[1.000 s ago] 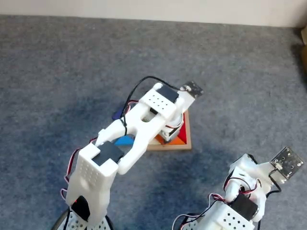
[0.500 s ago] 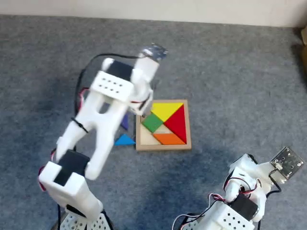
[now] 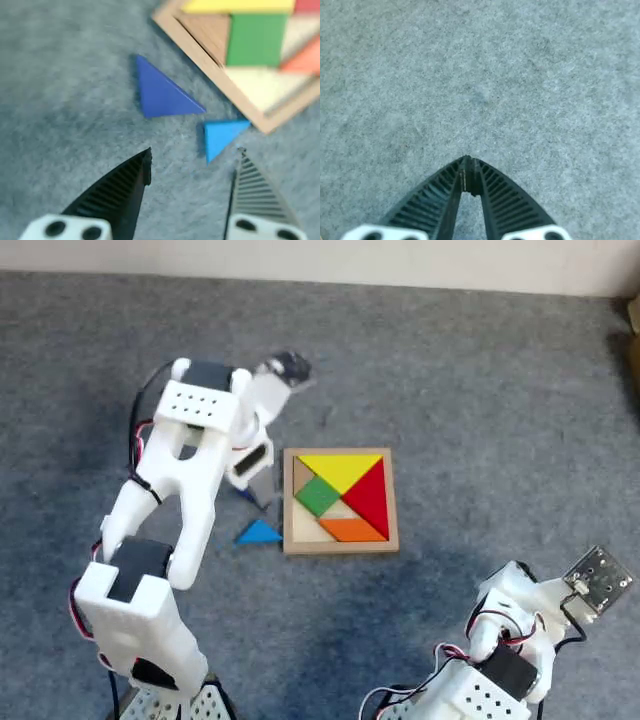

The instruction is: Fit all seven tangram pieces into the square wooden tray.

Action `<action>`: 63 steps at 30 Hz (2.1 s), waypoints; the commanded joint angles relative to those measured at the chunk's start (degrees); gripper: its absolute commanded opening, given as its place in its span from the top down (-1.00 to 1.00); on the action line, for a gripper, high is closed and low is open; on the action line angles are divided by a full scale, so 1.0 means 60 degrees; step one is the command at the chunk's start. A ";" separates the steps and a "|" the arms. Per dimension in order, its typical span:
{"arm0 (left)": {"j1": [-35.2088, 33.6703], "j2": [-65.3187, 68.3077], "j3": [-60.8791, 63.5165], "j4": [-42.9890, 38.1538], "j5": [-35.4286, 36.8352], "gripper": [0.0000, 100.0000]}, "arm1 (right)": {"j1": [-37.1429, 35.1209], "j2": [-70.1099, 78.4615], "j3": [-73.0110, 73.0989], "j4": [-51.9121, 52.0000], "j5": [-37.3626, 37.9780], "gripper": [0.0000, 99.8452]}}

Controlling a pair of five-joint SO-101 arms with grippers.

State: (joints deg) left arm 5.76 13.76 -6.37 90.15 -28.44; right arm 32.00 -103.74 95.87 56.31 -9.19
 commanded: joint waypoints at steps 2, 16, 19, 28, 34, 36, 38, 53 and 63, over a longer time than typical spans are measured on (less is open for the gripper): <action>0.0447 -0.0242 0.0769 -0.0586 -0.0630 0.48 | 0.0110 -0.0022 0.1194 -0.0286 0.0132 0.99; 0.1150 -0.1341 0.4549 -0.4161 -0.1158 0.50 | 0.0110 -0.0022 0.1194 -0.0286 0.0132 0.99; 0.1150 -0.1311 0.4623 -0.4410 -0.1158 0.50 | 0.0110 -0.0022 0.1194 -0.0286 0.0132 0.99; 0.1150 -0.0037 0.4227 -0.4513 -0.1758 0.52 | 0.0110 -0.0022 0.1194 -0.0286 0.0132 0.99; 0.1165 0.0081 0.3993 -0.4132 -0.1817 0.60 | 0.0110 -0.0022 0.1194 -0.0286 0.0132 0.99; 0.1150 0.0066 0.3993 -0.4117 -0.1773 0.61 | 0.0110 -0.0022 0.1194 -0.0286 0.0132 0.99; 0.1150 -0.0007 0.4007 -0.3941 -0.1758 0.63 | 0.0110 -0.0022 0.1194 -0.0286 0.0132 0.99; 0.0637 -0.1033 0.3641 -0.2828 -0.0571 0.63 | 0.0110 -0.0022 0.1194 -0.0286 0.0132 0.99; 0.0476 -0.1033 0.4974 -0.3897 -0.0542 0.63 | 0.0110 -0.0022 0.1194 -0.0286 0.0132 0.99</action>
State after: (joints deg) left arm 8.48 10.51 21.14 70.90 -32.31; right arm 32.00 -103.74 95.87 56.31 -9.19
